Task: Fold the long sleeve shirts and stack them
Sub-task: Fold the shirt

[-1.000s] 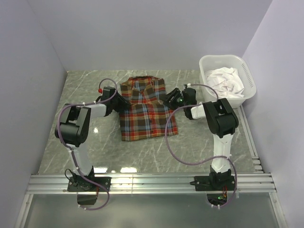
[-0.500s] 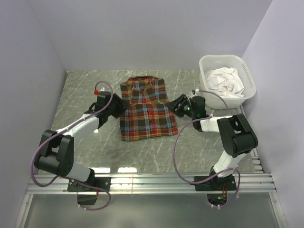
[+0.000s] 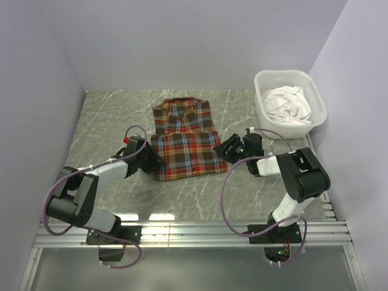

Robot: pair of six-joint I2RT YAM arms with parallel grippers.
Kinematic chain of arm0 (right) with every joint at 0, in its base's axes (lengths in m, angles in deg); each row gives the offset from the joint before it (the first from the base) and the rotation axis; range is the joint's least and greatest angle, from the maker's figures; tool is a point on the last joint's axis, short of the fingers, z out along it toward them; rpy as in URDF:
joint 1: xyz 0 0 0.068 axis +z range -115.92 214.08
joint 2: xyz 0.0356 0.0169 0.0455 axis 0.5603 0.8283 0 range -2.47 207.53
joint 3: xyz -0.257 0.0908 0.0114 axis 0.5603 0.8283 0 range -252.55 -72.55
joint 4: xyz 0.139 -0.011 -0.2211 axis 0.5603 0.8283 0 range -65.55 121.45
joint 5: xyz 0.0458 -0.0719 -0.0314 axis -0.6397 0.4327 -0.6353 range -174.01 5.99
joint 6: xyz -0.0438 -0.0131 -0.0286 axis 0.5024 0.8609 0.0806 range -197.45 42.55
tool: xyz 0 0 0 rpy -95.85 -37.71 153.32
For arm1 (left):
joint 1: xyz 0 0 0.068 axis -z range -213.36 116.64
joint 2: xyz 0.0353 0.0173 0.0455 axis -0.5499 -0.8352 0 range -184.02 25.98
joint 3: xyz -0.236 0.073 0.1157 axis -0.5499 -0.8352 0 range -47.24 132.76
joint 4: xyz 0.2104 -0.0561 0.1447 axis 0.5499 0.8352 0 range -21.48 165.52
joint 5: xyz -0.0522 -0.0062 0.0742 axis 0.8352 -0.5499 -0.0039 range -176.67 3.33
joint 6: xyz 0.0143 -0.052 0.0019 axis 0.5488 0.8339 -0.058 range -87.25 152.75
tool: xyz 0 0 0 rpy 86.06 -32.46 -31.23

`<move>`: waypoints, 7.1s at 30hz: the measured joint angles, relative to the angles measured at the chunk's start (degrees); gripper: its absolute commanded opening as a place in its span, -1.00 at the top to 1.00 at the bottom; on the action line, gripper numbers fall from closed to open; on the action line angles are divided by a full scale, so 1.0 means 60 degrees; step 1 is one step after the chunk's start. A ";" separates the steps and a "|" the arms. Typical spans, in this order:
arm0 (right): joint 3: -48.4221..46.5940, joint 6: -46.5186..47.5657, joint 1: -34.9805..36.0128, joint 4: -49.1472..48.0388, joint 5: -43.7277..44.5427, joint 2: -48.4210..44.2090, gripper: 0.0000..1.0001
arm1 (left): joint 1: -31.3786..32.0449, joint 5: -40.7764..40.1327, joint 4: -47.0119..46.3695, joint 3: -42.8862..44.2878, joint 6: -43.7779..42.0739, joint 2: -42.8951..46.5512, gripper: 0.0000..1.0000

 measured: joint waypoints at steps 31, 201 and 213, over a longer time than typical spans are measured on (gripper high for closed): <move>-0.4911 0.1650 0.0623 0.3242 0.0973 0.2204 -0.16 | 0.0000 -0.1457 0.3155 0.2073 -0.1818 0.1851 -0.67; -0.2980 0.4095 0.0940 0.6145 -0.3279 0.0903 -0.04 | 0.0765 -0.0087 0.1428 0.2302 -0.1311 -0.1494 -0.21; -0.3202 0.5049 0.0342 0.9125 0.0659 -0.2725 -0.67 | 0.3231 -0.3785 0.3617 0.4863 -0.2310 -0.0510 -0.86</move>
